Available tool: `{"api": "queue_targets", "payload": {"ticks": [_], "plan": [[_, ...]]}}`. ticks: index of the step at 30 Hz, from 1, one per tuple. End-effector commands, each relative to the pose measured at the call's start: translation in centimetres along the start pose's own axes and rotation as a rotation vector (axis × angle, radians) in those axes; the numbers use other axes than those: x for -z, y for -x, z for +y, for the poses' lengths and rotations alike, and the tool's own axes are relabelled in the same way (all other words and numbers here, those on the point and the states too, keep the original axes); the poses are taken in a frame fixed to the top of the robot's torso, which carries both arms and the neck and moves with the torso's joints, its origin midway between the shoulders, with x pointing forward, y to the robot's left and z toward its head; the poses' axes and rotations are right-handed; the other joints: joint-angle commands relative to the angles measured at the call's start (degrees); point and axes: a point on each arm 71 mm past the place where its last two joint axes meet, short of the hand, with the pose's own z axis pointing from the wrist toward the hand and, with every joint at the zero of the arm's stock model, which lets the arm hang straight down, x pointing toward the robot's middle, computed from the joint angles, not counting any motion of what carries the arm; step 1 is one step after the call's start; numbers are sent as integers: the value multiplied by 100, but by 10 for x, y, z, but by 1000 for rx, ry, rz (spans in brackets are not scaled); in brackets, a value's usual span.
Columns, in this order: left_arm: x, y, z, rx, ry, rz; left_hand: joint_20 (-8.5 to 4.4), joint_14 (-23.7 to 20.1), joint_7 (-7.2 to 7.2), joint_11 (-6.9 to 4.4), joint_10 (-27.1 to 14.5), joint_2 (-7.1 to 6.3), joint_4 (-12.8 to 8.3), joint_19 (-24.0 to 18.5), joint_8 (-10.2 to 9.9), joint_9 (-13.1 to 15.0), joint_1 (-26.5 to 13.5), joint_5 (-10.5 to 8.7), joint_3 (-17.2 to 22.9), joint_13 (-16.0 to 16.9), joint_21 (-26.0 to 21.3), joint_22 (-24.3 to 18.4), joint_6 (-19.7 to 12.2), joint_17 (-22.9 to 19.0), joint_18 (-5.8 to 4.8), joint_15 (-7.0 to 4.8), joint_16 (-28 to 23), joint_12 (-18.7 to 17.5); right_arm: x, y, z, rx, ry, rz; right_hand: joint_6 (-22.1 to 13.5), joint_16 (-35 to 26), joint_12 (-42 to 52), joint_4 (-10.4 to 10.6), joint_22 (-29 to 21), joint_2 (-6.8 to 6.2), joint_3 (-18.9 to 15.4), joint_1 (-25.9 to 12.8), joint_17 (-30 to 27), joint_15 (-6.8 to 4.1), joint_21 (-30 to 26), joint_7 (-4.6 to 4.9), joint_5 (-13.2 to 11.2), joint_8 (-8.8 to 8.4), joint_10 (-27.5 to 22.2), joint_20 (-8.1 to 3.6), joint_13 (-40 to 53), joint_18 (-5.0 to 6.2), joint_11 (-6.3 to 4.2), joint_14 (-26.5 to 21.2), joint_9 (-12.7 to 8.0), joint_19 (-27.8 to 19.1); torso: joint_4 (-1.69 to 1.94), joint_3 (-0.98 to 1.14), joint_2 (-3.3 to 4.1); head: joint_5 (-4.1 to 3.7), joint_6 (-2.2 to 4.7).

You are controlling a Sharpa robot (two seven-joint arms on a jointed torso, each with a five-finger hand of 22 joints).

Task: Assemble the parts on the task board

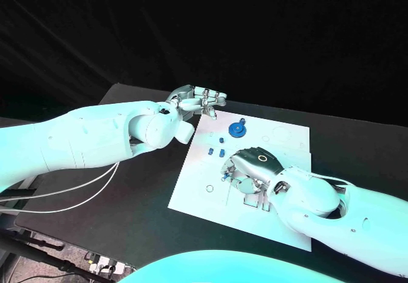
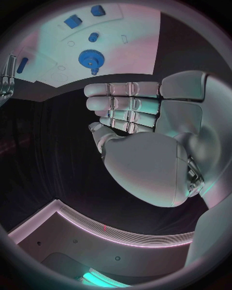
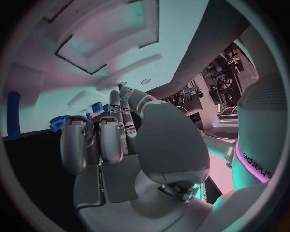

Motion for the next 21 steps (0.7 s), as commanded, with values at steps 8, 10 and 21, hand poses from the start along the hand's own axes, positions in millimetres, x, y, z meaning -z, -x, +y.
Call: {"api": "queue_targets", "payload": {"ticks": [8,10,21], "plan": [[-1,-3,0,0,4,28,23,-30,2,1,-20,1,-7,32,40,-5,-39,5,-33,4,-17,-8,-38,-7,32,21,-38,18,0,-2,2,12,12,15,42,19,13,-7,928,21,36,-59,-10,-36,14,13,17,34,19,-10,4,-101,-13,263,9,101,1,-2,-2,6,-33],[-1,-2,0,-1,5,27,23,-30,2,1,-20,1,-7,32,40,-5,-39,5,-33,4,-17,-8,-38,-7,32,21,-38,18,0,-2,2,12,12,16,42,19,13,-7,928,21,36,-59,-10,-36,14,13,17,34,19,-10,4,-101,-13,263,9,101,1,-2,-2,6,-33],[-1,-1,0,-1,8,27,23,-30,2,1,-20,1,-7,32,40,-5,-39,5,-33,4,-17,-8,-38,-7,32,21,-38,18,0,-2,4,9,15,13,42,19,13,-7,928,21,36,-59,-10,-36,14,13,17,34,19,-10,4,-101,-13,263,9,101,1,0,-3,13,-37]]}}
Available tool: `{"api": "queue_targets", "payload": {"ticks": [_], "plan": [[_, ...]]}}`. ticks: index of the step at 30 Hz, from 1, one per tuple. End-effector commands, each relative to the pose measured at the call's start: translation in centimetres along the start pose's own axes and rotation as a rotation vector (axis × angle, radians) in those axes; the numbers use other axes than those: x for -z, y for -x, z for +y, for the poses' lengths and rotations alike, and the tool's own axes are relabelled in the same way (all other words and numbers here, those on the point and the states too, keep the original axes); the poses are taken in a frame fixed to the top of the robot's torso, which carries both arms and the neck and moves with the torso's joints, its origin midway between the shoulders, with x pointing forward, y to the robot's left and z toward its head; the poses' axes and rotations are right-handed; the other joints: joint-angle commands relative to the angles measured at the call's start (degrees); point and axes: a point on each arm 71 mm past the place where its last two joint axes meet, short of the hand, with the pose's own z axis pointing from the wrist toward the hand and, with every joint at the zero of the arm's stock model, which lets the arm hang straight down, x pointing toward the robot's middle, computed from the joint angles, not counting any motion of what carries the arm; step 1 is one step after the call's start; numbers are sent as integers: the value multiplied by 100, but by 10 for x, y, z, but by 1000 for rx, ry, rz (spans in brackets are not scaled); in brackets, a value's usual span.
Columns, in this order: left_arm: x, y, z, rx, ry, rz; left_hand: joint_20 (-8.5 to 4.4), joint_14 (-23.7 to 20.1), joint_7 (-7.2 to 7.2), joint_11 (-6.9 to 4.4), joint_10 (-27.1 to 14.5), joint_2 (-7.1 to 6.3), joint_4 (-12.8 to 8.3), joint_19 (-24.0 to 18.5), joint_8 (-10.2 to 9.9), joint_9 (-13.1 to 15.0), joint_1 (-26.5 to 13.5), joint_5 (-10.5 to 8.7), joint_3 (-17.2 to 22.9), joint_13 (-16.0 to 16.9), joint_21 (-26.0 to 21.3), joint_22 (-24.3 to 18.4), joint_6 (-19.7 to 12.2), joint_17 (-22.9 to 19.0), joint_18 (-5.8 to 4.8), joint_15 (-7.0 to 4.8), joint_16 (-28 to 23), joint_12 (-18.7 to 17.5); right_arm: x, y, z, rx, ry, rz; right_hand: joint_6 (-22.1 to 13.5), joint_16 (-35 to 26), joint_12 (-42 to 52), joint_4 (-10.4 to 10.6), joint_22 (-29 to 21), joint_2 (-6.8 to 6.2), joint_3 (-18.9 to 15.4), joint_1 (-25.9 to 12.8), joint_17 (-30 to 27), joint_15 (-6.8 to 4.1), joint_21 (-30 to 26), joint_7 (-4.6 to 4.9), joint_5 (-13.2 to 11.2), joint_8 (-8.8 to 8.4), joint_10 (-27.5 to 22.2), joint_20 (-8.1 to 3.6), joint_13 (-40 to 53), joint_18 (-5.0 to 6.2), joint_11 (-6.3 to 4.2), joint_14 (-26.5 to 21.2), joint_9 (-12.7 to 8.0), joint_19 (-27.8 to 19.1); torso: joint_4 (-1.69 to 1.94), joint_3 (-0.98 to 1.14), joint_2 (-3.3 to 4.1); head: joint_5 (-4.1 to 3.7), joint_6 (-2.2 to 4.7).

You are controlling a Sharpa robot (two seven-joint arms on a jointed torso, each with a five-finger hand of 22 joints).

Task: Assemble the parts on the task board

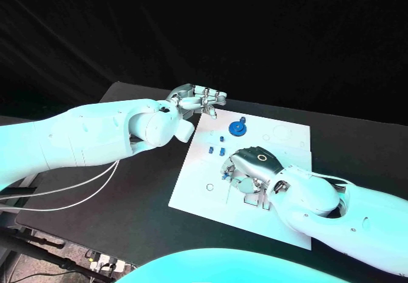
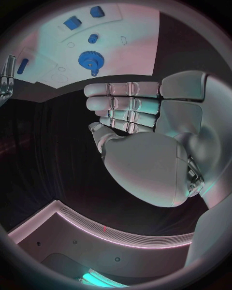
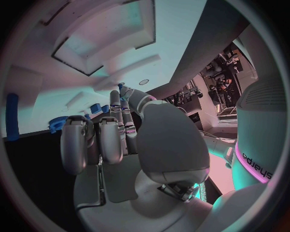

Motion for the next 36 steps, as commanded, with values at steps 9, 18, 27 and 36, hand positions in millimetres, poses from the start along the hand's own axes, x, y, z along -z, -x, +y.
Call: {"api": "queue_targets", "payload": {"ticks": [9,18,27,36], "plan": [[-1,-3,0,-1,0,25,25,-32,3,1,-28,1,-6,32,18,-5,-46,6,-38,4,-24,-13,-44,-10,33,22,-41,24,0,-1,1,11,4,14,37,19,12,-7,929,-3,36,-36,-6,-36,14,-7,18,20,19,-10,2,-101,-14,263,10,101,4,-2,2,2,-1],[-1,-3,0,0,3,28,26,-33,4,2,-32,-1,-6,32,18,-5,-49,6,-41,4,-26,-14,-47,-10,33,22,-42,26,-2,-4,1,12,1,33,41,17,11,-10,929,2,37,-43,-11,-36,12,-10,19,21,23,-11,3,-100,-16,262,12,100,4,-2,2,7,-9],[0,-3,0,0,6,30,26,-34,5,3,-35,-2,-6,32,20,-5,-52,6,-45,4,-29,-16,-49,-11,33,23,-43,29,-5,-8,0,16,-5,48,42,15,11,-10,923,4,38,-45,-15,-36,-1,-10,19,20,23,-11,3,-97,-16,261,12,93,2,-1,4,8,-8],[0,-3,0,0,10,33,26,-34,5,3,-35,-2,-6,32,20,-5,-52,6,-45,4,-29,-16,-49,-11,33,23,-43,29,-8,-12,2,11,-1,62,-15,3,-38,11,906,-26,6,-139,-41,-21,-44,8,5,-21,-34,-4,-16,-87,6,254,2,67,1,0,0,2,1]]}}
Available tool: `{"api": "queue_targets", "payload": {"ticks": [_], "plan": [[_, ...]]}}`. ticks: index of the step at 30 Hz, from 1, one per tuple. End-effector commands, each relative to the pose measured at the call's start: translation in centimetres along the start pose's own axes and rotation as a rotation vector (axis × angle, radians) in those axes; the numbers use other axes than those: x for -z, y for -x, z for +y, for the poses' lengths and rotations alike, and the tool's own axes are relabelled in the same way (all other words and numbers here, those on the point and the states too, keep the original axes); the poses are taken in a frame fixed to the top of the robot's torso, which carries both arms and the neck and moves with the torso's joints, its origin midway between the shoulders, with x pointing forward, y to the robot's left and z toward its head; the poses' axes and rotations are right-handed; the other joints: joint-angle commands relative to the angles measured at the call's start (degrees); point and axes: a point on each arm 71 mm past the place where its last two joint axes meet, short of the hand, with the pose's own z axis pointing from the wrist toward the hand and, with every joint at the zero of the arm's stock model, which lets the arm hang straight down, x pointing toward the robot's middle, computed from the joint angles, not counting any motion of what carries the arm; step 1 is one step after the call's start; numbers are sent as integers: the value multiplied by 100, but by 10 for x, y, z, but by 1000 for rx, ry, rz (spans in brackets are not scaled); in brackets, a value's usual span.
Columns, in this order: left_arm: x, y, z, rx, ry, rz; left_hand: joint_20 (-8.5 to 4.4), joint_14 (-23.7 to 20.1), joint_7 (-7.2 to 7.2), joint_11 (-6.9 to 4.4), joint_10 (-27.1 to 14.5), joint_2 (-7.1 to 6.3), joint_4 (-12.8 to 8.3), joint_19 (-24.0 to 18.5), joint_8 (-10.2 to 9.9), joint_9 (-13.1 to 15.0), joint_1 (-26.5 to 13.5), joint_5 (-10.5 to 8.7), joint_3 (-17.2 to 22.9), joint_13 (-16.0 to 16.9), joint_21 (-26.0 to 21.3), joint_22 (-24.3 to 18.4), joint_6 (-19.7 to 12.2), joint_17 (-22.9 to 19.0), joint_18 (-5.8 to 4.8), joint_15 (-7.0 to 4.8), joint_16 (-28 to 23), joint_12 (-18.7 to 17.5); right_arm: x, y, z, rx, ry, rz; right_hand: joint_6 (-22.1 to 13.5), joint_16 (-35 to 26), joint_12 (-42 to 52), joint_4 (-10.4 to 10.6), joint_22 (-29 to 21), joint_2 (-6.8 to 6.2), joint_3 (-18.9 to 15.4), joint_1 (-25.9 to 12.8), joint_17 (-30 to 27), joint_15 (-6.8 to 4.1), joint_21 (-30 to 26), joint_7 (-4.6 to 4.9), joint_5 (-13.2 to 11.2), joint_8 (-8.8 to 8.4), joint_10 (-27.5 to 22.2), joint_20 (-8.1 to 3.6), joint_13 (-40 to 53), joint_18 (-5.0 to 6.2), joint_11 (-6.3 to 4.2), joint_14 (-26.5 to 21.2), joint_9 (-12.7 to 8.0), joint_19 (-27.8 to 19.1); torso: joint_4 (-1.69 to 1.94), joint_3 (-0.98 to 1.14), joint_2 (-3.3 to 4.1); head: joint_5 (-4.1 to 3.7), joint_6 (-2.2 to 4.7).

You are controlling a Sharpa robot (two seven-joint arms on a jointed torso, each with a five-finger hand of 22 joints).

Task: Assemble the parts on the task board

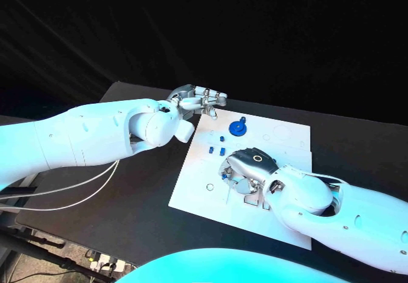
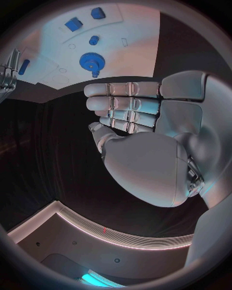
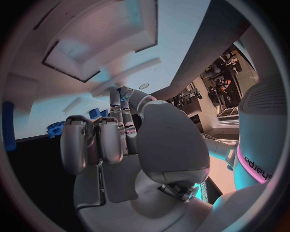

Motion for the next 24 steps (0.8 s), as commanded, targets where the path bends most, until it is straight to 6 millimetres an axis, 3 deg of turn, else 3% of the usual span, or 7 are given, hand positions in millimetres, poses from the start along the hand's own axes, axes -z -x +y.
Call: {"api": "queue_targets", "payload": {"ticks": [1,6,14,24], "plan": [[0,-3,-1,-1,-3,25,26,-34,5,3,-36,-3,10,32,20,-5,-52,6,-28,4,-30,-8,-49,-7,33,23,-20,29,0,-5,-1,3,-2,30,-56,1,-70,26,903,-17,-6,-133,-14,-8,-53,27,26,-52,-94,3,-30,-85,8,252,-23,59,-2,-1,-4,-3,8],[0,-3,-1,-3,1,26,28,-36,6,4,-40,-5,11,31,22,-5,-57,6,-33,5,-34,-11,-53,-8,33,24,-22,33,1,-5,-3,-3,-2,23,-263,5,-212,74,877,-118,-58,-286,-26,67,-120,119,105,-184,-314,56,-107,-73,106,249,-79,22,0,-1,-3,-8,17],[0,-2,0,-6,7,25,29,-37,7,5,-45,-6,13,31,23,-5,-63,6,-38,4,-37,-13,-56,-9,33,25,-24,35,6,-2,-6,-10,-5,-7,-396,-11,-303,88,831,-216,-115,-373,-71,126,-227,181,114,-271,-490,112,-175,-48,177,235,-121,-36,-6,2,-3,-14,36],[1,0,0,-8,12,25,30,-39,8,7,-52,-9,14,31,23,-5,-68,5,-44,4,-41,-15,-63,-11,33,27,-26,38,19,7,-7,-19,-9,-61,-508,-48,-340,80,769,-270,-161,-395,-143,156,-359,172,114,-316,-650,149,-224,-16,207,213,-156,-106,-5,1,-9,-62,80]]}}
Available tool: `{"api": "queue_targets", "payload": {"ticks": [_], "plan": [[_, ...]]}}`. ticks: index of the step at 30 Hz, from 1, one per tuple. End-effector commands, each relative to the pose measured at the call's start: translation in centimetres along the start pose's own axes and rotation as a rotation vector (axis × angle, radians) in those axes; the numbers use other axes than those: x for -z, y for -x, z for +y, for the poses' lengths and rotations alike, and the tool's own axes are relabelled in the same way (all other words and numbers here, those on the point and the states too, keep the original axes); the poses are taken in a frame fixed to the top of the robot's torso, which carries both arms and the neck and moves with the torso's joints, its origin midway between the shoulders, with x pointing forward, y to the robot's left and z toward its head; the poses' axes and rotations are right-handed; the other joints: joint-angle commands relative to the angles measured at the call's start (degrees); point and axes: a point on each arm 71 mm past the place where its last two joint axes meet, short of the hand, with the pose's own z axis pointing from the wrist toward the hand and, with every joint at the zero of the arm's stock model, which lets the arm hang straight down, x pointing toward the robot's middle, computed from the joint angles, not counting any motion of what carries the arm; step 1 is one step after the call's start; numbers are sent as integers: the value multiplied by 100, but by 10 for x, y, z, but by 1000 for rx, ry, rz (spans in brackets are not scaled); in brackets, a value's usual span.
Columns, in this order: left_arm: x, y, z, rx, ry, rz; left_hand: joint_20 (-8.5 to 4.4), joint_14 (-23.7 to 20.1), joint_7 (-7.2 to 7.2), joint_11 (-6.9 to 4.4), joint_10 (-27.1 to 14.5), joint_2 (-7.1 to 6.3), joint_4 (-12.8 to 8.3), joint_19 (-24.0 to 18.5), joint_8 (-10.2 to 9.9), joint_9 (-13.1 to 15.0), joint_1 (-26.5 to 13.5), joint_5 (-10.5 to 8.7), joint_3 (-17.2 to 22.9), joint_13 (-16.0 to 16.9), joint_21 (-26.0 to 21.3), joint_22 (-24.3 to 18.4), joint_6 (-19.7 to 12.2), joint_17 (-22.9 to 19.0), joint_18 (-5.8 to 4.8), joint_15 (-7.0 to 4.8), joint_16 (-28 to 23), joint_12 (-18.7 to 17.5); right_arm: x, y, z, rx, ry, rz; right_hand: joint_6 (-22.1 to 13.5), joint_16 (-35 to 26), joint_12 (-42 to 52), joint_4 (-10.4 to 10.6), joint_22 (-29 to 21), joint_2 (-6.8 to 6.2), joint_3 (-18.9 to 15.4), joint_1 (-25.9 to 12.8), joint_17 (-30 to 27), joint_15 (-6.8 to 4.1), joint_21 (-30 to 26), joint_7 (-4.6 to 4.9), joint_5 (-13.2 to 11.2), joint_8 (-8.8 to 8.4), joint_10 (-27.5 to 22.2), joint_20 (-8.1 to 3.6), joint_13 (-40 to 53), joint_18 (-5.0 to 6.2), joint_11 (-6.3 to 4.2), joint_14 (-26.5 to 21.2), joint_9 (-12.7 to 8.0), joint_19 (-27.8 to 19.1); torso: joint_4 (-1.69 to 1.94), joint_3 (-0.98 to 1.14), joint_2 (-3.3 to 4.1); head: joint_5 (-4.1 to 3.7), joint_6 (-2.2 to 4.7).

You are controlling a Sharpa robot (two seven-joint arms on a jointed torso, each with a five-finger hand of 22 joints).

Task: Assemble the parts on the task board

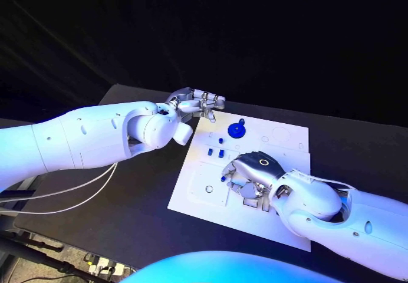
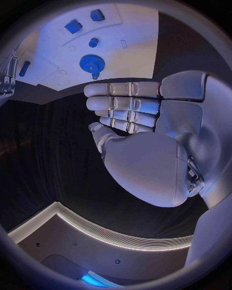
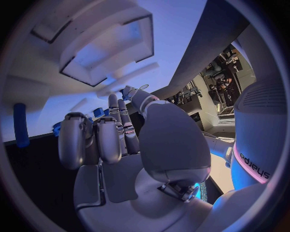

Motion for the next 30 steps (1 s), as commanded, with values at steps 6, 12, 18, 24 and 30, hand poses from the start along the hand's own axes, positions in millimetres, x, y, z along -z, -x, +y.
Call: {"api": "queue_targets", "payload": {"ticks": [6,12,18,24,30], "plan": [[1,-1,0,-4,1,24,12,-21,-12,9,-61,-10,1,10,24,-6,-75,6,-35,3,-25,-8,-48,-9,34,9,-28,41,18,27,-17,14,-53,-71,-39,-53,-16,5,735,-50,-71,-65,-70,34,-88,-39,21,-25,-82,20,-18,-1,2,203,-9,-47,0,-6,-4,-107,77],[2,0,-1,-4,-2,25,13,-23,-11,10,-64,-10,2,10,25,-6,-79,6,-38,3,-28,-10,-51,-9,34,10,-29,44,37,51,-52,29,-161,-50,-77,-89,19,50,678,-108,-196,-136,-128,19,-211,-104,-51,-27,-130,18,-36,28,-26,186,-23,-110,-9,-8,-5,-276,179],[2,1,-1,-4,-5,24,13,-23,-11,10,-64,-10,2,10,25,-6,-79,6,-38,3,-28,-10,-51,-9,34,10,-29,44,49,60,-76,55,-221,-10,-86,-114,118,131,643,-191,-598,-189,-176,-3,-305,-152,286,-4,-206,1,-50,42,-45,177,-37,-146,-14,-10,-12,-349,219],[1,1,-1,-4,-5,26,13,-23,-11,10,-64,-10,2,10,25,-6,-79,6,-38,3,-28,-10,-51,-9,34,10,-29,44,50,60,-86,65,-240,11,-87,-118,137,139,638,-183,-668,-167,-185,-3,-320,-160,320,-3,-226,-1,-53,43,-46,176,-40,-150,-6,-2,-3,-396,249],[1,1,-1,-4,-5,26,13,-23,-11,10,-64,-10,2,10,25,-6,-79,6,-38,3,-28,-10,-51,-9,34,10,-29,44,46,57,-87,66,-240,40,-87,-113,153,142,646,-167,-706,-146,-177,-3,-308,-175,332,-2,-233,-2,-54,40,-45,179,-41,-140,1,-8,5,-408,256]]}}
